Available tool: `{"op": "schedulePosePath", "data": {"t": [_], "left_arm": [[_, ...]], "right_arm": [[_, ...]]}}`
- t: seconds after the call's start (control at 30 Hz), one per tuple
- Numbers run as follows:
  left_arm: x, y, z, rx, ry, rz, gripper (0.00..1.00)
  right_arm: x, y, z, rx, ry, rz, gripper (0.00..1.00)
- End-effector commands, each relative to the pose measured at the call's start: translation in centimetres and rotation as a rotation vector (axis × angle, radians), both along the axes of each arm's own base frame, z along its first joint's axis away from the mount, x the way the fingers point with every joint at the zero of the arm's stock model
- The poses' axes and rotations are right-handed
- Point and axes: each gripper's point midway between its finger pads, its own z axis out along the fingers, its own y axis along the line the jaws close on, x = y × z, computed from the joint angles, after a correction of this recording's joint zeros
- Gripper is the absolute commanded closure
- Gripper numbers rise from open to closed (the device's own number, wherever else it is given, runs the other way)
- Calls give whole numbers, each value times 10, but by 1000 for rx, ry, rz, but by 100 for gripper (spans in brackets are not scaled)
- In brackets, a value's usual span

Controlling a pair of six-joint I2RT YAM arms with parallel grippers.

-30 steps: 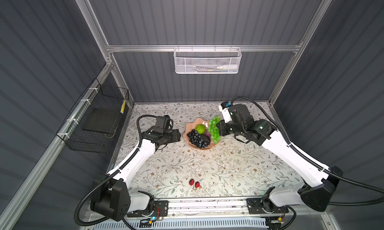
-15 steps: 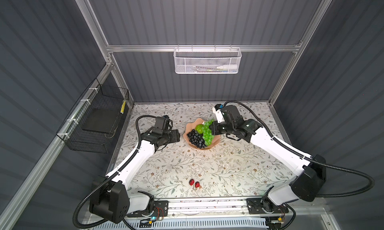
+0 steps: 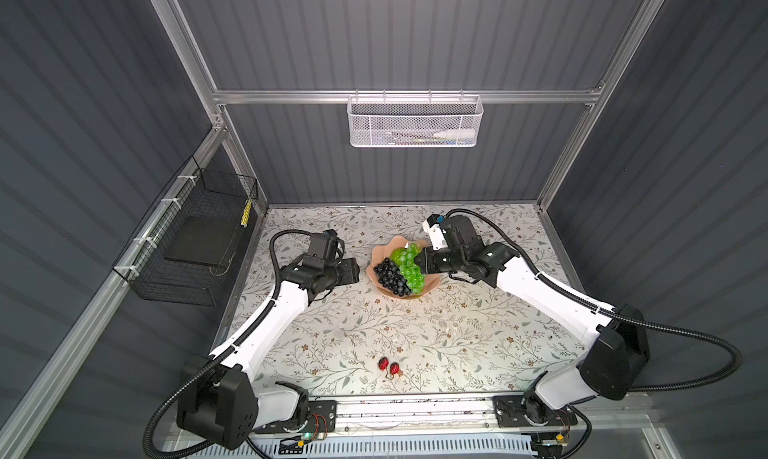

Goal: Place and organize the fake fruits in the fruit bowl
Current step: 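Lift the green grapes with the right gripper and carry them over the pink bowl, then lower the green grapes into the bowl beside the green bumpy fruit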

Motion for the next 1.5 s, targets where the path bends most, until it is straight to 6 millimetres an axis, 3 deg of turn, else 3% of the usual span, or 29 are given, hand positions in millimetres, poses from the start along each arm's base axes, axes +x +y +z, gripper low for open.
{"op": "schedulePosePath", "data": {"t": [0.0, 0.2, 0.5, 0.83, 1.03, 1.47], "left_arm": [[-4, 4, 0, 0, 11, 21, 33], [-3, 4, -1, -3, 13, 23, 33], [2, 1, -2, 1, 20, 16, 33], [6, 0, -5, 4, 31, 16, 33], [7, 1, -4, 17, 28, 18, 33], [11, -1, -1, 13, 26, 16, 33]], "right_arm": [[6, -8, -1, 1, -7, -14, 100], [12, -35, -14, -42, -6, -59, 100], [18, -52, -36, -148, -12, -54, 100], [56, -41, -52, -182, -61, -32, 100], [71, -45, -62, -202, -74, -48, 100], [92, -41, -53, -220, -158, -46, 100]]}}
